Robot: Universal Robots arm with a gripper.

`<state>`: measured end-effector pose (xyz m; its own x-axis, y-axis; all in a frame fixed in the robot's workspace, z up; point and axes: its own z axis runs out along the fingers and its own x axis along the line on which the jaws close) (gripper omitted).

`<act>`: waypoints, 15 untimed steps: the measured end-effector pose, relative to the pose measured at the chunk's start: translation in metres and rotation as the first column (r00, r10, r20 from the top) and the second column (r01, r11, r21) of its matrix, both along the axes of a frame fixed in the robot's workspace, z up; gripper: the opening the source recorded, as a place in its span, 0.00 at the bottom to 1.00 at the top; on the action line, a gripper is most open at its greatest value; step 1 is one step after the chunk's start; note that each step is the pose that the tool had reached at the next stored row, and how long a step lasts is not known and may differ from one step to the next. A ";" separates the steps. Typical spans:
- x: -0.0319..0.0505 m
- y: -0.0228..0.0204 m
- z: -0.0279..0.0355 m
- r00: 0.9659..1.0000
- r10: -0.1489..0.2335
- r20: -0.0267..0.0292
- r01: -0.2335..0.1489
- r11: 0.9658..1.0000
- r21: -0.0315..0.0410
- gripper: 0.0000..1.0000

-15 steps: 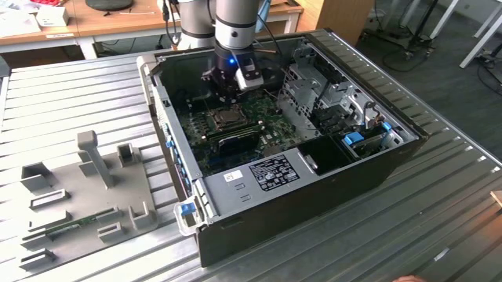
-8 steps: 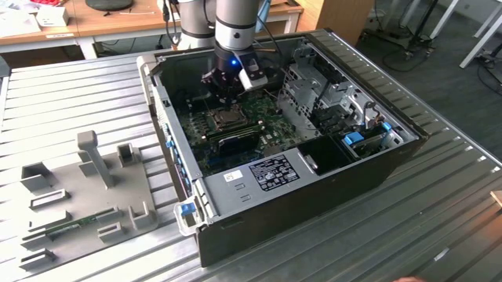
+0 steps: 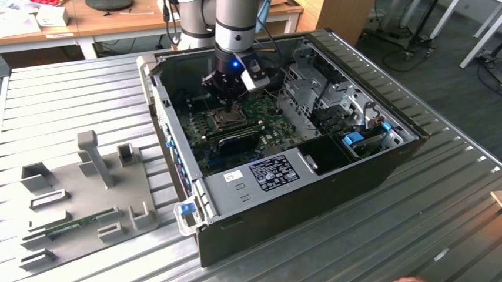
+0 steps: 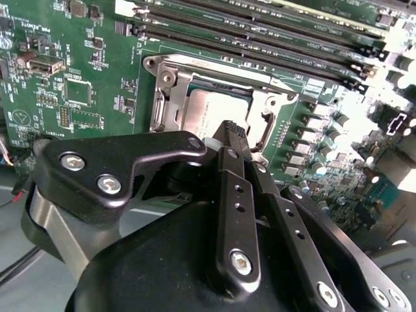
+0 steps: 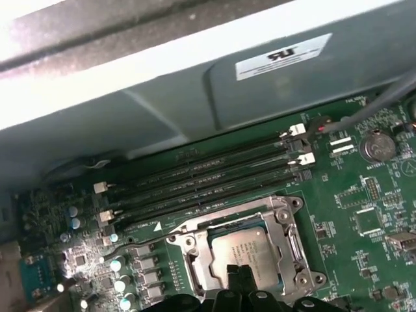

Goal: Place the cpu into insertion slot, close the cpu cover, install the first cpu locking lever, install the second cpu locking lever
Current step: 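Close the cpu cover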

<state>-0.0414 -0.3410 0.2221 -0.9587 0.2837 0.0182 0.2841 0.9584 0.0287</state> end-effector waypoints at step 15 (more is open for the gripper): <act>-0.0001 0.0000 -0.0014 0.997 0.077 0.029 -0.077 0.997 0.000 0.10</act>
<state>-0.0415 -0.3409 0.2208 -0.9779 0.2086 -0.0095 0.2082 0.9774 0.0366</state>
